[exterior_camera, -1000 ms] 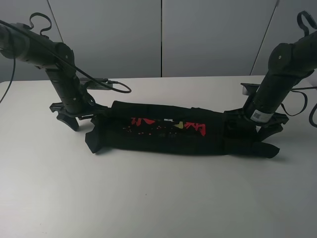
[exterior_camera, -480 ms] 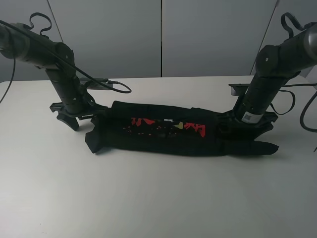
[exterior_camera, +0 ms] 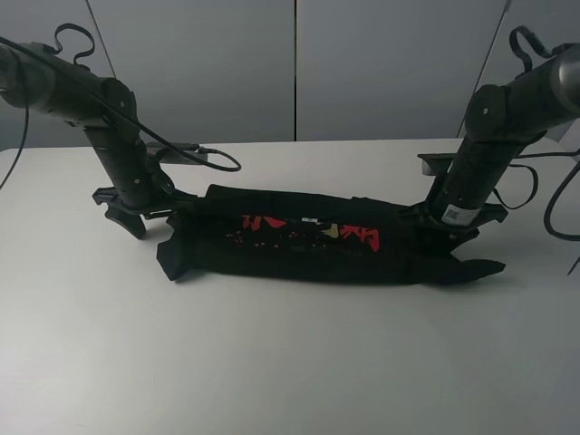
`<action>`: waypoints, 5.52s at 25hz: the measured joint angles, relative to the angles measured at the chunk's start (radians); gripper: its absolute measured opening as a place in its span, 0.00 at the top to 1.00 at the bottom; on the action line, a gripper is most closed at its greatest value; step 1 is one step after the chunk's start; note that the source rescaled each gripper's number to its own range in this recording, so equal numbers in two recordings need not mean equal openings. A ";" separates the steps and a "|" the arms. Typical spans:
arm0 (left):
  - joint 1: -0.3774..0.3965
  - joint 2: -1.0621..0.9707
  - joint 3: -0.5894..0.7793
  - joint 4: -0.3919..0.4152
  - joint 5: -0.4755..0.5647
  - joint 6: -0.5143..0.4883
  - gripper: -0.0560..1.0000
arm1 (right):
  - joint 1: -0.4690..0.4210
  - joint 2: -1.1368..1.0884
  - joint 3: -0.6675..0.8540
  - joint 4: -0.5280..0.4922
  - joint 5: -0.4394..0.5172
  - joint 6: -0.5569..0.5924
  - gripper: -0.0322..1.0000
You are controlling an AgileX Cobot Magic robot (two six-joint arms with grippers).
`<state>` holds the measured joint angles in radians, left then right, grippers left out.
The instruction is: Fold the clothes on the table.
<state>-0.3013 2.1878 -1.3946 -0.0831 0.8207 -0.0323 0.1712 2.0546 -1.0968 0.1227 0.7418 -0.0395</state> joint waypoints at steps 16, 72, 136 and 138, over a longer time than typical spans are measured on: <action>0.000 0.000 0.000 0.000 0.000 0.002 0.01 | 0.000 -0.014 0.002 0.049 -0.004 -0.002 0.83; 0.000 0.000 0.000 -0.008 0.000 0.025 0.01 | 0.237 0.090 -0.128 1.418 0.196 -0.890 0.83; 0.002 0.000 0.000 -0.022 -0.004 0.117 0.01 | 0.329 0.212 -0.241 1.501 0.091 -0.938 0.83; 0.002 0.000 0.000 -0.022 -0.002 0.119 0.01 | 0.348 0.212 -0.241 1.510 0.082 -0.961 0.83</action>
<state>-0.2991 2.1878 -1.3946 -0.1052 0.8191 0.0869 0.5192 2.2669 -1.3377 1.6332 0.8239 -1.0006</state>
